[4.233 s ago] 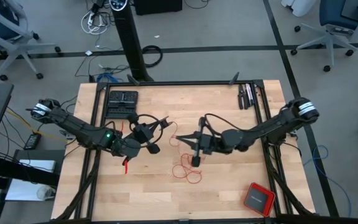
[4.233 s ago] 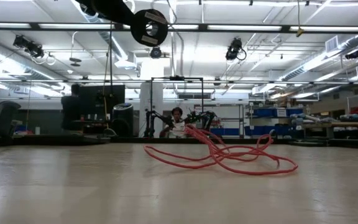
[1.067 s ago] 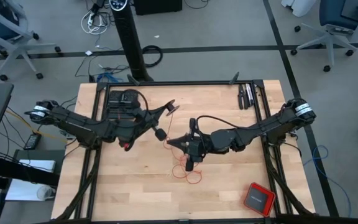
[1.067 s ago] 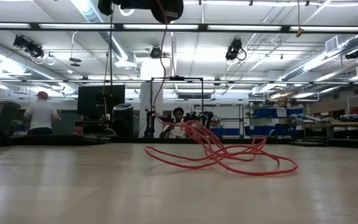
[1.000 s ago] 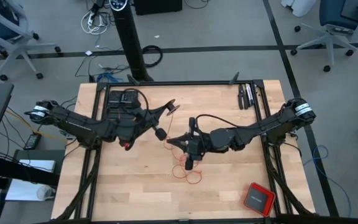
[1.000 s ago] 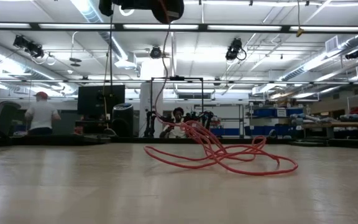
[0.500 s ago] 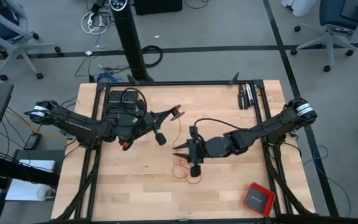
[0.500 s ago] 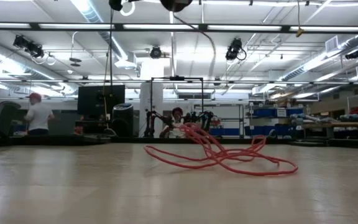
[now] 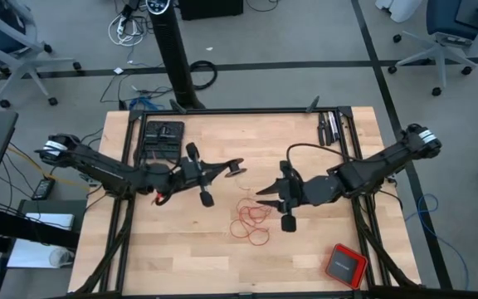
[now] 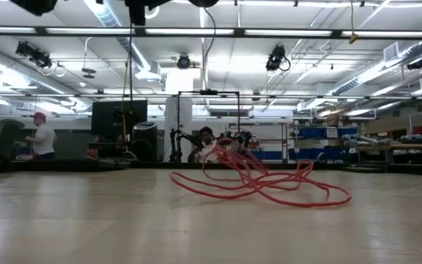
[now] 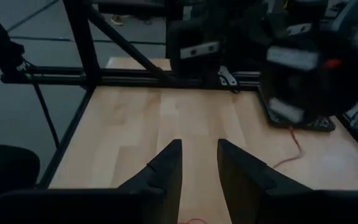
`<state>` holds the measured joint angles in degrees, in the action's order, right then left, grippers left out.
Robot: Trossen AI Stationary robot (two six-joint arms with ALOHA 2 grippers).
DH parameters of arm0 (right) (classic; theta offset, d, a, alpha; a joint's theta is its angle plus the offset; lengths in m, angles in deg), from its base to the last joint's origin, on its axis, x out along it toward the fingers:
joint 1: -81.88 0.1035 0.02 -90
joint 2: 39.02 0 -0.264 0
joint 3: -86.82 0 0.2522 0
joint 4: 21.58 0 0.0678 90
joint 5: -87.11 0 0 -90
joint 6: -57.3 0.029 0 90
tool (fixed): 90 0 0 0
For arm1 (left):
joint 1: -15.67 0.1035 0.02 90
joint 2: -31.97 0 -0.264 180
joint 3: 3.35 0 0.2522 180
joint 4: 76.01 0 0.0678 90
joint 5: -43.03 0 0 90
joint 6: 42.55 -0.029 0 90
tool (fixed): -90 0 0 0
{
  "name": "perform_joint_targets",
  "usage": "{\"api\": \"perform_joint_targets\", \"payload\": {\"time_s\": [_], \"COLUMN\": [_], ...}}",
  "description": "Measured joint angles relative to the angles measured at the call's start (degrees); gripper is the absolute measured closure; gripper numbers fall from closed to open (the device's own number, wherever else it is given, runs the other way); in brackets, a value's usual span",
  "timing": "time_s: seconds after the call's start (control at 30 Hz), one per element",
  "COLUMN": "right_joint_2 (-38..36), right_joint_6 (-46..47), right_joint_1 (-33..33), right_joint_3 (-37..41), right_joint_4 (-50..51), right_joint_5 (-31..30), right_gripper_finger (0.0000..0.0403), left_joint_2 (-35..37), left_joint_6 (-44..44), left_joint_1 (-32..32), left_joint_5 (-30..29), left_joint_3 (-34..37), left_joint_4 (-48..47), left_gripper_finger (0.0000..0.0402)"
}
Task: Coil cords
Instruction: Coil the red wire onto the spool
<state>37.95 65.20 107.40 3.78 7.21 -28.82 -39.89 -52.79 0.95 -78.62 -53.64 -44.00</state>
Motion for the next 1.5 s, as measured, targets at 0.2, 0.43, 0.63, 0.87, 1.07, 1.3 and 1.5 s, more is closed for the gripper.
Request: {"api": "perform_joint_targets", "payload": {"time_s": [0.2, 0.43, 0.63, 0.87, 1.07, 1.3, 1.5], "right_joint_2": [3.09, 4.93, 7.95, 13.13, 14.05, 13.97, 13.97], "right_joint_6": [-0.62, -3.18, -4.63, -5.59, -4.51, -0.06, 2.84], "right_joint_1": [-1.24, -4.16, -7.08, -9.01, -10.38, -11.13, -11.06], "right_joint_3": [0.02, 0.05, 0.00, 0.04, 0.06, 3.10, 7.80], "right_joint_4": [0.27, -2.03, -6.49, -7.48, -7.39, -7.81, -12.44], "right_joint_5": [-5.76, -6.16, -2.59, -2.93, -1.78, -1.27, 0.48], "right_gripper_finger": [0.0307, 0.0310, 0.0314, 0.0316, 0.0317, 0.0319, 0.0321], "left_joint_2": [-0.02, -0.02, -0.02, -0.02, -0.02, -0.02, -0.02], "left_joint_6": [-1.48, -3.04, -3.02, -3.02, -3.02, -2.87, -2.84], "left_joint_1": [-0.02, -0.08, -0.15, -1.11, -1.90, -2.31, -2.34], "left_joint_5": [3.26, 5.41, 5.41, 5.39, 5.22, 3.83, 3.30], "left_joint_3": [5.30, 7.84, 7.84, 7.84, 7.84, 7.84, 7.84], "left_joint_4": [8.96, 11.89, 14.01, 16.13, 16.17, 16.24, 16.52], "left_gripper_finger": [0.0401, 0.0401, 0.0401, 0.0401, 0.0401, 0.0401, 0.0401]}}
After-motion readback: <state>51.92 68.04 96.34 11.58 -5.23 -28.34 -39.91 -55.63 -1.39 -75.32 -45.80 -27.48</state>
